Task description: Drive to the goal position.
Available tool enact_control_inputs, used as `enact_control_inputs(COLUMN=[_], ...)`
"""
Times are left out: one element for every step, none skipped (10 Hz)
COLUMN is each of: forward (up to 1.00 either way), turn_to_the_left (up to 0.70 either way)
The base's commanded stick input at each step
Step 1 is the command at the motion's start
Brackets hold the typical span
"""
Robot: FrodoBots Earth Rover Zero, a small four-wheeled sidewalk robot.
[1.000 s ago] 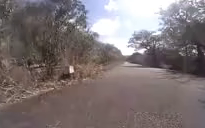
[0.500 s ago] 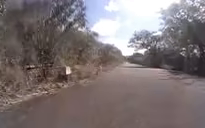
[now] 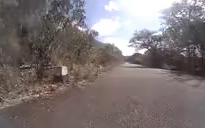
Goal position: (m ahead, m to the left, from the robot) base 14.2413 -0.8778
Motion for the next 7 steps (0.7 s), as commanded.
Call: enact_control_inputs(forward=[0.5, 0.5, 0.5, 0.5, 0.5, 0.5, 0.5], turn_to_the_left=[0.0, 0.0, 0.0, 0.0, 0.0, 0.0, 0.0])
